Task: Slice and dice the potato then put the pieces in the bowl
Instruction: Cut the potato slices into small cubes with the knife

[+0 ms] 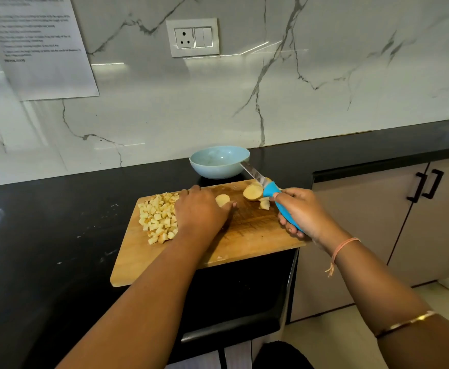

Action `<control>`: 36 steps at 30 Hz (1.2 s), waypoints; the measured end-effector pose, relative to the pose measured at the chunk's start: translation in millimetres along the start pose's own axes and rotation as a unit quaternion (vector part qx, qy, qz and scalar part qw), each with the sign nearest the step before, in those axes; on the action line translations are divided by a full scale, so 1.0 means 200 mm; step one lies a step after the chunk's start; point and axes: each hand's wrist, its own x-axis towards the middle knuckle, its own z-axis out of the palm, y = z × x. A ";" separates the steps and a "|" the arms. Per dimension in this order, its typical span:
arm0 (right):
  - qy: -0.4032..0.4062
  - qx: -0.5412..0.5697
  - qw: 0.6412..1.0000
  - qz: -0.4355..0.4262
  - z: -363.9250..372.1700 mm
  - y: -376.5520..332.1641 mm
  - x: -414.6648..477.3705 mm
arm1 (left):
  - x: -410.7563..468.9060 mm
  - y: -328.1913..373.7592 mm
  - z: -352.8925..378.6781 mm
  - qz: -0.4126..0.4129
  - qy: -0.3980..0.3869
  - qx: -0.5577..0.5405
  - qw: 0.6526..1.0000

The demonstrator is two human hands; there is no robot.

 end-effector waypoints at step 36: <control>-0.046 -0.379 0.924 -0.017 0.25 -0.27 -0.16 | 0.00 -0.03 -0.08 -0.043 -0.128 -0.110 0.985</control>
